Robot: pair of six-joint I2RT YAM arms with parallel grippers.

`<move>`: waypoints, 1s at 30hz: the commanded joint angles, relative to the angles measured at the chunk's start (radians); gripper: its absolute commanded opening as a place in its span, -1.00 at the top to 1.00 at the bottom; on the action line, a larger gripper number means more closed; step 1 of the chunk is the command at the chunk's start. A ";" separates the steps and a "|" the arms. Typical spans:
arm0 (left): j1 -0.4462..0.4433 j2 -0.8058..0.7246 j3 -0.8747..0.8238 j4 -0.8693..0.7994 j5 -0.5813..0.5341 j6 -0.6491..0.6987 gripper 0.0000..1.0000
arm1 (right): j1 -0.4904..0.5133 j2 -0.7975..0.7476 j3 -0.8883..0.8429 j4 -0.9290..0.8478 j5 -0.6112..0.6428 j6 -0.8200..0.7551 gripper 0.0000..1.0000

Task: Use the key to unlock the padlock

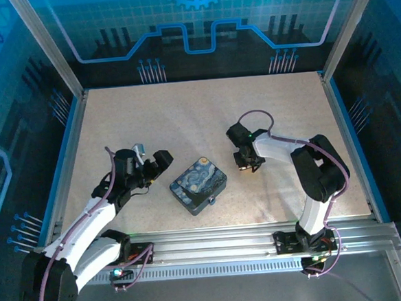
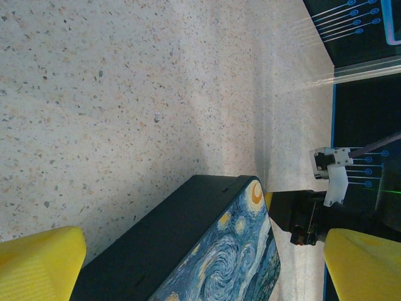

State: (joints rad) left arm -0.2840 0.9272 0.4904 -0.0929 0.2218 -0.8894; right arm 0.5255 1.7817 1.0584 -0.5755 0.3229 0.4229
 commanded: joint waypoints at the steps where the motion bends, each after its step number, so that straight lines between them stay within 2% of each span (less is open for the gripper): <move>1: -0.006 -0.012 -0.011 -0.012 -0.005 -0.007 -0.98 | 0.007 -0.027 -0.030 -0.033 0.021 0.013 0.74; 8: -0.006 -0.018 -0.006 -0.016 0.007 -0.022 -0.98 | 0.007 -0.095 -0.042 -0.041 0.037 0.001 0.90; 15: -0.007 -0.036 0.010 -0.017 0.082 -0.100 -0.98 | 0.020 -0.248 -0.079 0.035 -0.001 -0.098 0.98; 22: -0.042 -0.036 0.057 -0.011 0.177 -0.149 -0.97 | 0.082 -0.434 -0.152 0.209 -0.124 -0.336 1.00; 27: -0.072 -0.024 0.104 -0.029 0.221 -0.130 -0.93 | 0.171 -0.562 -0.225 0.318 -0.181 -0.553 1.00; 30: -0.082 -0.021 0.117 -0.034 0.235 -0.118 -0.88 | 0.202 -0.631 -0.273 0.371 -0.269 -0.675 1.00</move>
State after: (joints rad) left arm -0.3546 0.9039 0.5716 -0.1009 0.4011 -1.0191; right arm 0.7033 1.1995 0.8238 -0.2947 0.1524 -0.0696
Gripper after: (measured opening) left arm 0.949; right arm 0.063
